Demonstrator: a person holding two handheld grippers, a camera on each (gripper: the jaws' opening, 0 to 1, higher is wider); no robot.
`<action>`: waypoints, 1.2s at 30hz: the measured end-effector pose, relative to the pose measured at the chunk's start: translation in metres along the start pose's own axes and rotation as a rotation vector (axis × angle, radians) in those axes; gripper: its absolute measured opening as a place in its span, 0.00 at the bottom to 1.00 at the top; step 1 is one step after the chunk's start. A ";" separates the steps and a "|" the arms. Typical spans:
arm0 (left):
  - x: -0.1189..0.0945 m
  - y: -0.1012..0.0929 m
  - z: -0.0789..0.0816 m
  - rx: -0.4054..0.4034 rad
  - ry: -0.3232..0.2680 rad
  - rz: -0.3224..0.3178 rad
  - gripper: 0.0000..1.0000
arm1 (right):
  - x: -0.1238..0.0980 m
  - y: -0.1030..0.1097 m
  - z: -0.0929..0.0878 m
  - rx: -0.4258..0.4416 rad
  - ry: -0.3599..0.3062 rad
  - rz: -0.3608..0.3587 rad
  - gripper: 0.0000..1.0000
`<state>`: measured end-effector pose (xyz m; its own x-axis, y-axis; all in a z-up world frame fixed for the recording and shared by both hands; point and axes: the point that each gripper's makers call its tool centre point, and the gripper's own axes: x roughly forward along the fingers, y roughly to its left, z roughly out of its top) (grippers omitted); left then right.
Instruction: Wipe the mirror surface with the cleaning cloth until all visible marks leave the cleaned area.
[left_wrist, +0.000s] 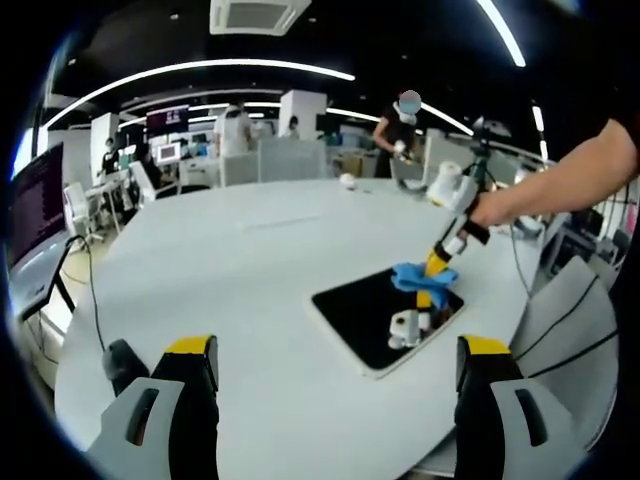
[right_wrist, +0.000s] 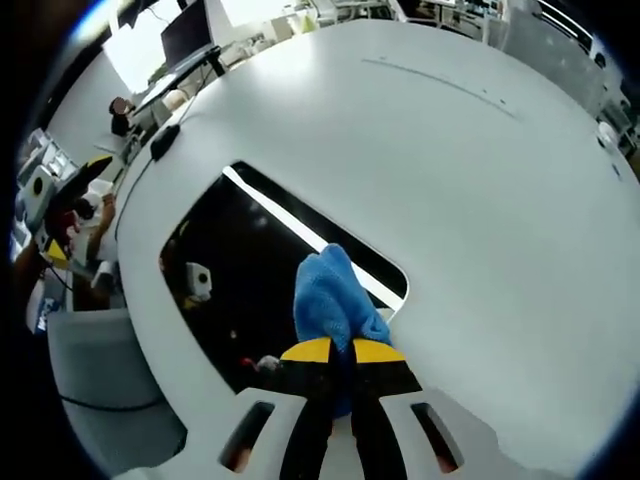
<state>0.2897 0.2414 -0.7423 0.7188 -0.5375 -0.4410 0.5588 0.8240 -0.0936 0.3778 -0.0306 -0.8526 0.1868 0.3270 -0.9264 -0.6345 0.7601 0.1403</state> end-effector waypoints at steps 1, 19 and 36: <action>0.001 0.000 0.000 0.002 0.000 -0.002 0.99 | 0.000 0.000 0.000 -0.001 0.002 -0.003 0.00; 0.010 -0.009 -0.001 0.000 0.002 -0.025 0.99 | 0.000 0.000 0.000 -0.044 0.021 -0.046 0.00; 0.009 -0.009 0.000 0.014 0.010 -0.029 0.99 | 0.000 0.000 -0.001 -0.044 0.003 -0.047 0.00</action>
<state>0.2908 0.2289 -0.7451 0.6981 -0.5589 -0.4476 0.5849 0.8057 -0.0937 0.3771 -0.0312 -0.8529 0.2149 0.2897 -0.9327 -0.6576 0.7490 0.0811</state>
